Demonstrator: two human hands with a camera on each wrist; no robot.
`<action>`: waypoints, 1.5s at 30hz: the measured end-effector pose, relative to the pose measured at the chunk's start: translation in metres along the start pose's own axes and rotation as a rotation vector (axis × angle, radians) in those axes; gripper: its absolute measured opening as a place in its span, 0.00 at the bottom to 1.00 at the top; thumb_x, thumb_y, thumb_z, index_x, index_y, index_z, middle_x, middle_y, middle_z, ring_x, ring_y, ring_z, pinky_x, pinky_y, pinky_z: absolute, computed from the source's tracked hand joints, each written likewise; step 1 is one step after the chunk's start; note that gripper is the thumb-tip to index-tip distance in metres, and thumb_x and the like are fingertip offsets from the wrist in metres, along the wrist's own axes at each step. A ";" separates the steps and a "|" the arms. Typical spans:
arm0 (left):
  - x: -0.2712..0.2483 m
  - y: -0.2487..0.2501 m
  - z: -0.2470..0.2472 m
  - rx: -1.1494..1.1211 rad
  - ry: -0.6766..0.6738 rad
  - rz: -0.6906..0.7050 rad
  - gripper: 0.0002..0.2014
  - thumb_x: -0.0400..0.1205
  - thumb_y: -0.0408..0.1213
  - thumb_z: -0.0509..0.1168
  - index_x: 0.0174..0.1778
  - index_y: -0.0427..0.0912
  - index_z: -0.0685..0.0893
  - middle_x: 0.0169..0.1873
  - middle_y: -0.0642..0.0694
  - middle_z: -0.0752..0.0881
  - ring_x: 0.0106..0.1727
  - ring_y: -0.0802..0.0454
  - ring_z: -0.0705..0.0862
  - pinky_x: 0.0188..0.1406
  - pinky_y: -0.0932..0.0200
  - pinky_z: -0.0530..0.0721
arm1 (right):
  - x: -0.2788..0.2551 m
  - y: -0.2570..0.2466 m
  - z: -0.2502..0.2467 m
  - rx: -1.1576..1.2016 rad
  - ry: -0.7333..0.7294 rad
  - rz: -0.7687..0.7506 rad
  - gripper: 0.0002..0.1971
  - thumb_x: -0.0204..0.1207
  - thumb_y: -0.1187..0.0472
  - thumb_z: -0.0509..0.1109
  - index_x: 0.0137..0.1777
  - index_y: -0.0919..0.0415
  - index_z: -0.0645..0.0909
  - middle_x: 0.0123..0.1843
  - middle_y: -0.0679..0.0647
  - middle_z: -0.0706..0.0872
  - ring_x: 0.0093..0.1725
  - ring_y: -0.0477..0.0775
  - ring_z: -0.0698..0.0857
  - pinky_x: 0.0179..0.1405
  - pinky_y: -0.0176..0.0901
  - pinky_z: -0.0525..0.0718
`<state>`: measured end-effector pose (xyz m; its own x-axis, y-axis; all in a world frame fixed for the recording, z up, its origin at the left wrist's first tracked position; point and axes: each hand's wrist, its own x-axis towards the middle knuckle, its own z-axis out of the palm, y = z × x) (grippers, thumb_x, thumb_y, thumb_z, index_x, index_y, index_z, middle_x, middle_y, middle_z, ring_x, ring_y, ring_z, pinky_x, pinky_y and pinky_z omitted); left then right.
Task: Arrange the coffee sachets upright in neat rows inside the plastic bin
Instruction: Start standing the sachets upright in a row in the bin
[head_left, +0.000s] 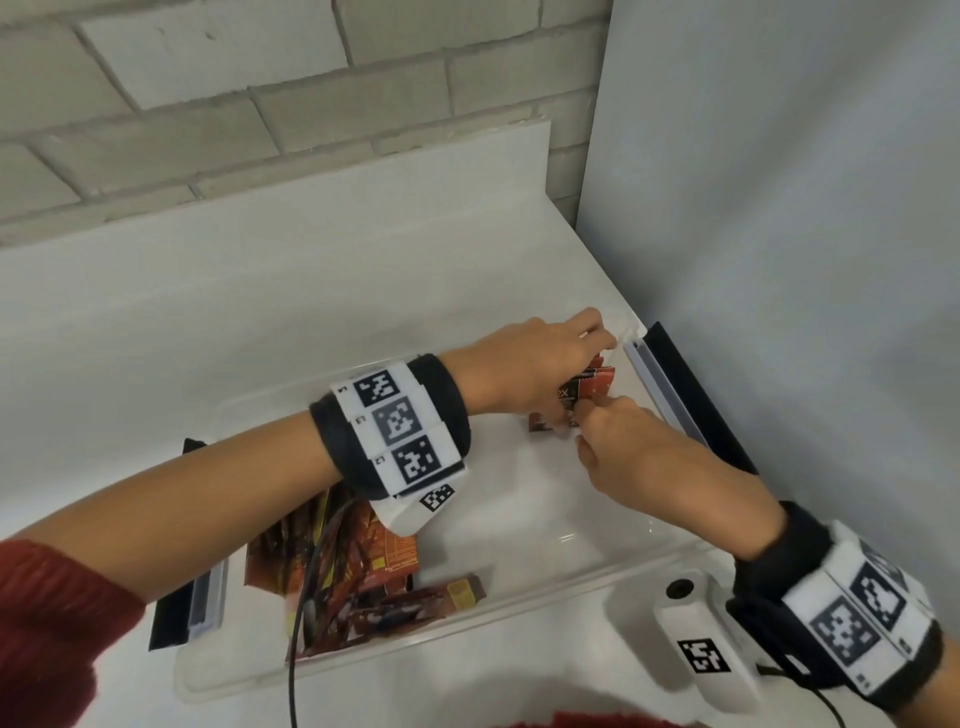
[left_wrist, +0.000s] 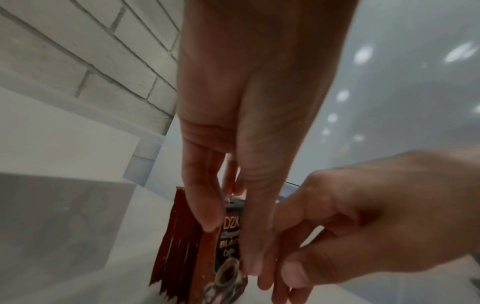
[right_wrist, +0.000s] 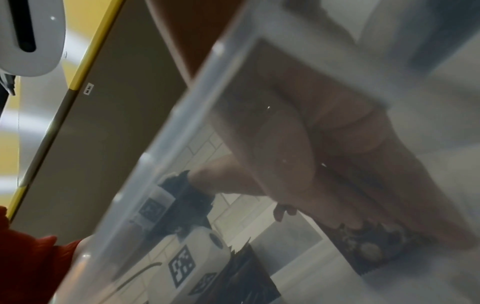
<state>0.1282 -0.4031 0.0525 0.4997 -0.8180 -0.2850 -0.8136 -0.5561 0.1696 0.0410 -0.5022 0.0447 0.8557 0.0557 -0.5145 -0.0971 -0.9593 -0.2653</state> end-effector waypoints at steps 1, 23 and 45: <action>0.000 0.001 0.000 0.032 0.003 -0.001 0.38 0.72 0.42 0.78 0.75 0.41 0.68 0.70 0.47 0.68 0.50 0.40 0.82 0.49 0.45 0.82 | 0.000 0.000 0.000 0.000 0.001 0.008 0.15 0.86 0.65 0.57 0.70 0.65 0.71 0.65 0.62 0.76 0.51 0.55 0.75 0.45 0.40 0.72; -0.023 0.021 0.035 -1.535 -0.084 -0.582 0.21 0.71 0.10 0.47 0.32 0.39 0.77 0.41 0.42 0.74 0.46 0.50 0.70 0.40 0.62 0.62 | -0.008 -0.005 -0.006 0.002 -0.023 0.010 0.17 0.85 0.67 0.59 0.73 0.65 0.67 0.67 0.63 0.76 0.62 0.61 0.80 0.47 0.42 0.74; -0.013 0.026 0.035 -1.639 0.134 -0.616 0.21 0.75 0.12 0.45 0.37 0.38 0.77 0.39 0.43 0.75 0.51 0.48 0.70 0.36 0.66 0.65 | -0.006 0.000 -0.002 0.004 0.121 0.002 0.16 0.83 0.72 0.58 0.69 0.65 0.67 0.67 0.63 0.73 0.60 0.62 0.80 0.51 0.46 0.77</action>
<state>0.0900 -0.4021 0.0272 0.6795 -0.4088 -0.6093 0.5566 -0.2538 0.7910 0.0367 -0.5027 0.0492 0.9103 0.0195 -0.4135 -0.1011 -0.9582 -0.2677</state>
